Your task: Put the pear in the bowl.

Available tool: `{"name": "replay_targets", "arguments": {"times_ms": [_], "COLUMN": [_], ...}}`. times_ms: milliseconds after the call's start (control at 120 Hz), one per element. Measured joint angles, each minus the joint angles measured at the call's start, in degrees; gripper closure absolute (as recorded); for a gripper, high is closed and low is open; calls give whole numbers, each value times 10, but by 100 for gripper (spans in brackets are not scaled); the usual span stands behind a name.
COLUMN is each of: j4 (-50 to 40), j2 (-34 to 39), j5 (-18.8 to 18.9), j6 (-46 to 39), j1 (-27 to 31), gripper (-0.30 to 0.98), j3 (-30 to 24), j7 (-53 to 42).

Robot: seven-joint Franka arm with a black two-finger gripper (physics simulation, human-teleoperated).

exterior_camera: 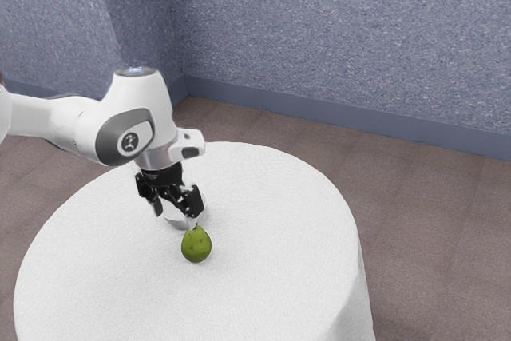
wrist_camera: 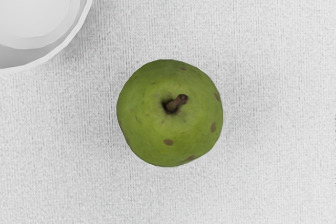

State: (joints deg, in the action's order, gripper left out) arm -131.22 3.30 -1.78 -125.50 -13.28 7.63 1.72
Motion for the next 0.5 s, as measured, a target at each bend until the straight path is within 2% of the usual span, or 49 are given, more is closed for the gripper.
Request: {"name": "replay_targets", "arguments": {"times_ms": [117,258,500], "j4": [-55,-58,-48], "j2": [15,-29,-76], "j5": [-3,-6,-9], "j6": [-95,-162,-218], "j1": [-11,-8,-6], "gripper": [1,1,1], "j3": [-1,-1,-1], "j7": [5,10,16]}}
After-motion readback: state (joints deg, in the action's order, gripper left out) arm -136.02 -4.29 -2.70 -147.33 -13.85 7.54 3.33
